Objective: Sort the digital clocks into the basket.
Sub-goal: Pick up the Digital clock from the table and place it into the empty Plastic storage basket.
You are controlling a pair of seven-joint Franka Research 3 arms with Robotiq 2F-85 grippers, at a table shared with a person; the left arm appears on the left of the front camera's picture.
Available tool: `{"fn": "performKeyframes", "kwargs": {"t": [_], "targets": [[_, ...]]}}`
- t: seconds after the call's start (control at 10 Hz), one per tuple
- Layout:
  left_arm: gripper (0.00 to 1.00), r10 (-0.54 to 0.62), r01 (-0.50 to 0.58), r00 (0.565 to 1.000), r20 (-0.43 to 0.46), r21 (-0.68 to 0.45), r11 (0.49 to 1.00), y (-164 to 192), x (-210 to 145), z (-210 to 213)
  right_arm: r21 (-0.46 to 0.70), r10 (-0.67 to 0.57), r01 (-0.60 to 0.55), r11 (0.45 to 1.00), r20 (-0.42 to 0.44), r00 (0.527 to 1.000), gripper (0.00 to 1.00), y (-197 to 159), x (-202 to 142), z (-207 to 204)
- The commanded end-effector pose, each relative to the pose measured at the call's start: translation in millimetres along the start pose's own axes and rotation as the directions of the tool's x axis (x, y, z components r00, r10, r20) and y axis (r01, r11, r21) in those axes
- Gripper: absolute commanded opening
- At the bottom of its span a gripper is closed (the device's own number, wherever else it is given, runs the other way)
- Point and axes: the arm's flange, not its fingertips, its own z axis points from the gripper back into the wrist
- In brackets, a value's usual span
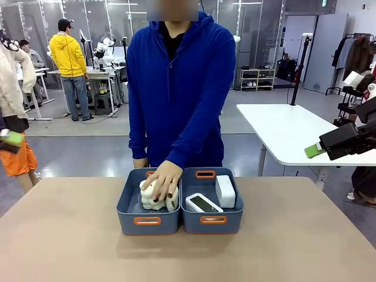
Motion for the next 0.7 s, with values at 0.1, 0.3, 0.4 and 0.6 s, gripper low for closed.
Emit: {"fn": "performKeyframes", "kwargs": {"t": [0.1, 0.3, 0.4, 0.6], "targets": [[0.99, 0.041, -0.037, 0.991, 0.129, -0.035, 0.999, 6.4, -56.3, 15.4, -0.016, -0.017, 0.017, 1.000, -0.002, 1.000, 1.00, 2.2, -0.3, -1.9], [0.99, 0.050, -0.049, 0.994, 0.096, -0.013, 0.999, 14.1, -51.3, 26.1, -0.016, -0.017, 0.017, 1.000, -0.002, 1.000, 1.00, 2.2, -0.3, -1.9], [0.99, 0.050, -0.049, 0.994, 0.096, -0.013, 0.999, 14.1, -51.3, 26.1, -0.016, -0.017, 0.017, 1.000, -0.002, 1.000, 1.00, 2.2, -0.3, -1.9], [0.99, 0.050, -0.049, 0.994, 0.096, -0.013, 0.999, 14.1, -51.3, 26.1, -0.016, -0.017, 0.017, 1.000, -0.002, 1.000, 1.00, 2.2, -0.3, -1.9]]}}
